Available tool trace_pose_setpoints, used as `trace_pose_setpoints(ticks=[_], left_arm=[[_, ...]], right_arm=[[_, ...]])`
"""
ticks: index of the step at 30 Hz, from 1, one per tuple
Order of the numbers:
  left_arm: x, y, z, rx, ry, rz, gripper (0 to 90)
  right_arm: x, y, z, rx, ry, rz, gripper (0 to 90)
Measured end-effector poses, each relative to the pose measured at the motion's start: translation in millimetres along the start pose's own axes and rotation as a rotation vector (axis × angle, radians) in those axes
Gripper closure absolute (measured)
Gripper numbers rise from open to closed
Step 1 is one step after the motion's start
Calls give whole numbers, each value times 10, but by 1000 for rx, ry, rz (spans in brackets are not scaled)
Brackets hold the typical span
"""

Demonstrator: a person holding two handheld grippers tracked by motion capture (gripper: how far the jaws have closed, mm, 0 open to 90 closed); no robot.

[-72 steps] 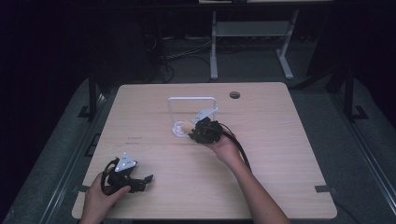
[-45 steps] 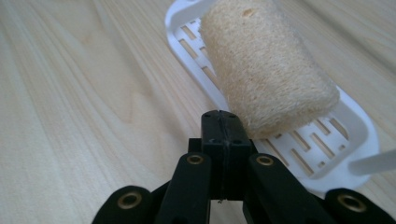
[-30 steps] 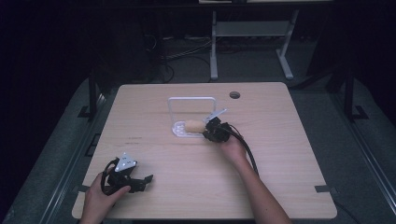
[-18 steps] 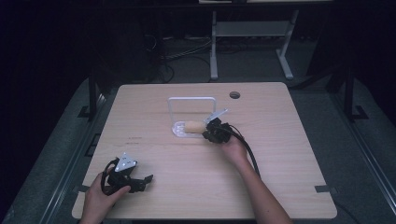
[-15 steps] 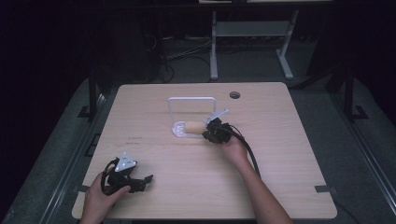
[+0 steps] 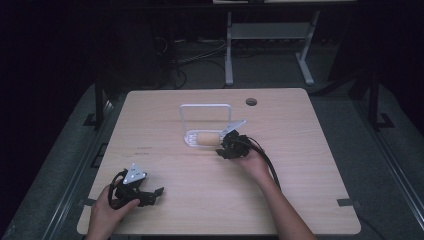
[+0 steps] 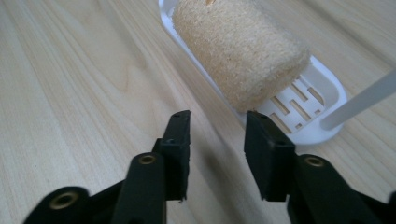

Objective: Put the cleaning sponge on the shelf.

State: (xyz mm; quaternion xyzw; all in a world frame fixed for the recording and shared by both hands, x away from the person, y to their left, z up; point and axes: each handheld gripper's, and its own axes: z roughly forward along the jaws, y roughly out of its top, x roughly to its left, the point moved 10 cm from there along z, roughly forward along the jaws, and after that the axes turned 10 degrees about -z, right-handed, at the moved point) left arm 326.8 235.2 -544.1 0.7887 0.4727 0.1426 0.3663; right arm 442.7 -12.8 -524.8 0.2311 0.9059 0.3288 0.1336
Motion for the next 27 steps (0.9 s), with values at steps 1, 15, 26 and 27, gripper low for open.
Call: trace_pose_setpoints(ticks=[1, 15, 26, 27], left_arm=[[0, 0, 0, 0, 0, 0, 128], [-1, 0, 0, 0, 0, -1, 128], [1, -2, -2, 3, 0, 1, 128], [1, -1, -1, 1, 0, 1, 128]], right_arm=[[1, -17, -23, -4, -3, 3, 522], [23, -148, -257, -32, -30, 19, 353], [34, -277, -443, -50, -43, 39, 290], [38, -287, -464, -54, -43, 41, 286]])
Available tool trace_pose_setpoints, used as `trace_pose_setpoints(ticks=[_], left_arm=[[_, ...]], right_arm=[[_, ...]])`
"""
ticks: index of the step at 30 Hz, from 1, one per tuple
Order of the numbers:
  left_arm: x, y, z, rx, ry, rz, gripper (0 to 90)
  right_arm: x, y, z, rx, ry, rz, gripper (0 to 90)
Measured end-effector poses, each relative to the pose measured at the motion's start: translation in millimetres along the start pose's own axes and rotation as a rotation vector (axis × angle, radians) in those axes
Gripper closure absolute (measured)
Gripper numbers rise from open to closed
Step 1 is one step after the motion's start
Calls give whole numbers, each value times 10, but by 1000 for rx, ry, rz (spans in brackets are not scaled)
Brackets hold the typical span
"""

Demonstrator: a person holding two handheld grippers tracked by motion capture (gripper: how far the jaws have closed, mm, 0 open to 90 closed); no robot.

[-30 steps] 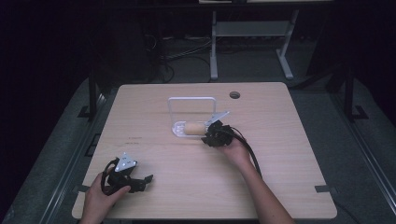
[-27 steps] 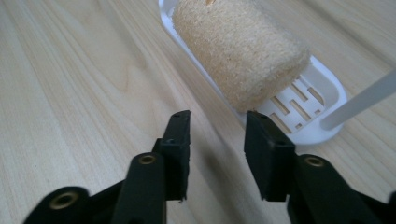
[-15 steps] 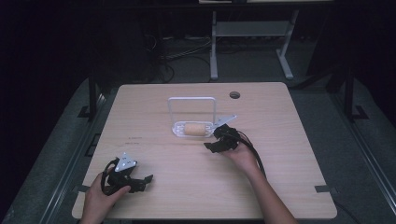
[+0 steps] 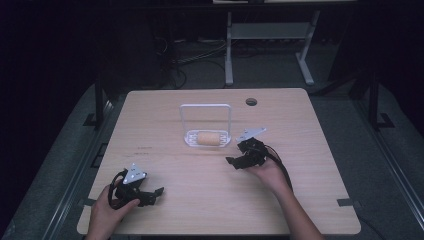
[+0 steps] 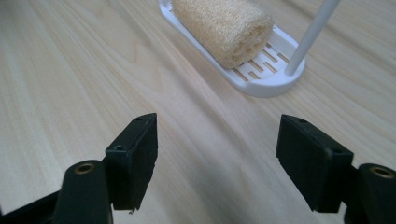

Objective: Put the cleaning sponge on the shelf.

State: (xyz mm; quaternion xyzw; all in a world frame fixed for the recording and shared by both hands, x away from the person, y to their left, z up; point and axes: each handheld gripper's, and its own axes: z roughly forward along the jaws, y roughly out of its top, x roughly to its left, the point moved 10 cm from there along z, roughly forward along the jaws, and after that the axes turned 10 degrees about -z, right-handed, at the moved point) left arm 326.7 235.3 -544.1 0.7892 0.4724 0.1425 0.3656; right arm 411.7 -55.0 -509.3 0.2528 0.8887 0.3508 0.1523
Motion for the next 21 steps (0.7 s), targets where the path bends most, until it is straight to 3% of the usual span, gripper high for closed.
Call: trace_pose_setpoints(ticks=[12, 21], left_arm=[[0, 3, 3, -4, 0, 0, 128], [0, 2, 3, -4, 0, 0, 128]], right_arm=[[1, -150, -219, -19, -25, 10, 261], [26, -331, -364, -30, -29, 52, 181]])
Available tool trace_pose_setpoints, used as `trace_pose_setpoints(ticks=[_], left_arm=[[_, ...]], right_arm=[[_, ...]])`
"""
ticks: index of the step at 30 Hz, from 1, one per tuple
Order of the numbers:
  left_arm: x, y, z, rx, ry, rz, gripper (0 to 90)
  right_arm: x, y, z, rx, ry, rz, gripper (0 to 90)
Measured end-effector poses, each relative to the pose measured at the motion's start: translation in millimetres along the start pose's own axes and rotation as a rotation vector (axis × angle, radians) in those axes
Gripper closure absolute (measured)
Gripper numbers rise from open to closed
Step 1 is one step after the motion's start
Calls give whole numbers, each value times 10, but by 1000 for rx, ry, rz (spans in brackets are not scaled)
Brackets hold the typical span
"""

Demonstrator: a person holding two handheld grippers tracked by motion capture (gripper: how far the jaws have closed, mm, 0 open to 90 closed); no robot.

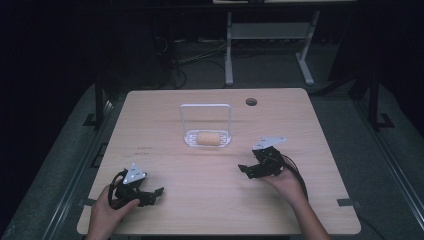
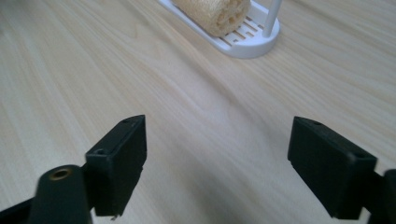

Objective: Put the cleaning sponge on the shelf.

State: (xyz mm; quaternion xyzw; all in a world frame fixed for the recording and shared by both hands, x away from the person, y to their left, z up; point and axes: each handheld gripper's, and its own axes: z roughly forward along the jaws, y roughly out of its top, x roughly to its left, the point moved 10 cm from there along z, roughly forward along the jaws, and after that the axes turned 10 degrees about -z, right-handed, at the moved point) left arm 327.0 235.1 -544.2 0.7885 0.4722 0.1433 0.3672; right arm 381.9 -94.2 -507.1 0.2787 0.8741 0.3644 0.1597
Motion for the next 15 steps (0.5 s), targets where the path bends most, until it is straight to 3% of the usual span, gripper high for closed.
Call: trace_pose_setpoints(ticks=[2, 15], left_arm=[[0, 0, 0, 0, 0, 0, 128], [0, 0, 0, 0, 0, 0, 128]], right_arm=[[3, -87, -47, 7, -17, 6, 143], [55, -377, -208, 4, -49, 25, 134]])
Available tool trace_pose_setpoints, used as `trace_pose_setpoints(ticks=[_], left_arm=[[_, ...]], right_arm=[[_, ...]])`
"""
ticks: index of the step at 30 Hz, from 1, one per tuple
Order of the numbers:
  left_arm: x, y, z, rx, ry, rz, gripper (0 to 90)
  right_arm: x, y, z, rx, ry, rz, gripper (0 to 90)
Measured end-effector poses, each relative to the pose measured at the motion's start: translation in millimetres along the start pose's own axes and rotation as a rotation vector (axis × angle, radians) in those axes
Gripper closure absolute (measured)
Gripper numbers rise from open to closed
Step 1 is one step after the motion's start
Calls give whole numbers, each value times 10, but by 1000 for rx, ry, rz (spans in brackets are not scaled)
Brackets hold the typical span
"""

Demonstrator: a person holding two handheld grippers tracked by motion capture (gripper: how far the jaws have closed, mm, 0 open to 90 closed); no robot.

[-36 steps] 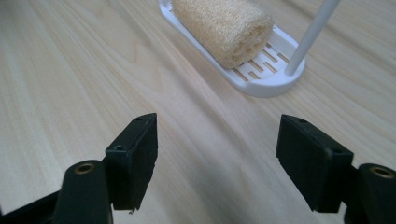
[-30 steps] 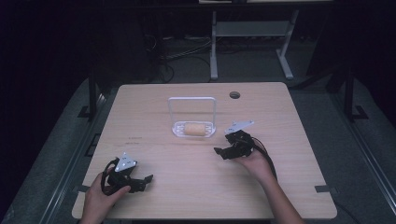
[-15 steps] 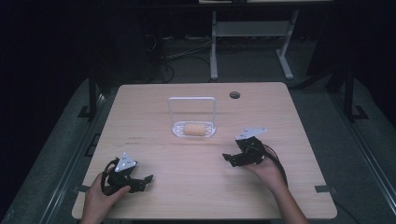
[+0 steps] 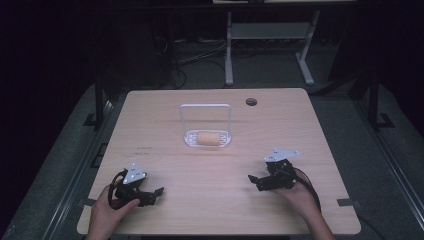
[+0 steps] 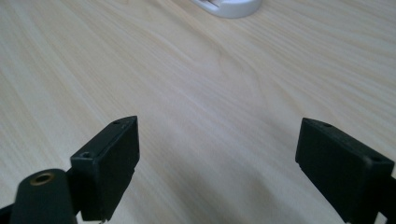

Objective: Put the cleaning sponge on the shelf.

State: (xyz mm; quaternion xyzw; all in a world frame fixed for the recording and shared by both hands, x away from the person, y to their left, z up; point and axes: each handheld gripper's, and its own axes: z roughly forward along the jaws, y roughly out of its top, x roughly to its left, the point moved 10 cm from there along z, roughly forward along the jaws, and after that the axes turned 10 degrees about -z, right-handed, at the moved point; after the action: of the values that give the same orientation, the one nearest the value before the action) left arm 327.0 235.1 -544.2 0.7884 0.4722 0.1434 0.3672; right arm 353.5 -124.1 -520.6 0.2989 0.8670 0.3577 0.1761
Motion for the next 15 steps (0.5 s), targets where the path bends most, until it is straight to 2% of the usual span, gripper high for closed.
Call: trace_pose_setpoints(ticks=[15], left_arm=[[0, 0, 0, 0, 0, 0, 128]], right_arm=[[27, -325, -172, 12, -39, 38, 117]])
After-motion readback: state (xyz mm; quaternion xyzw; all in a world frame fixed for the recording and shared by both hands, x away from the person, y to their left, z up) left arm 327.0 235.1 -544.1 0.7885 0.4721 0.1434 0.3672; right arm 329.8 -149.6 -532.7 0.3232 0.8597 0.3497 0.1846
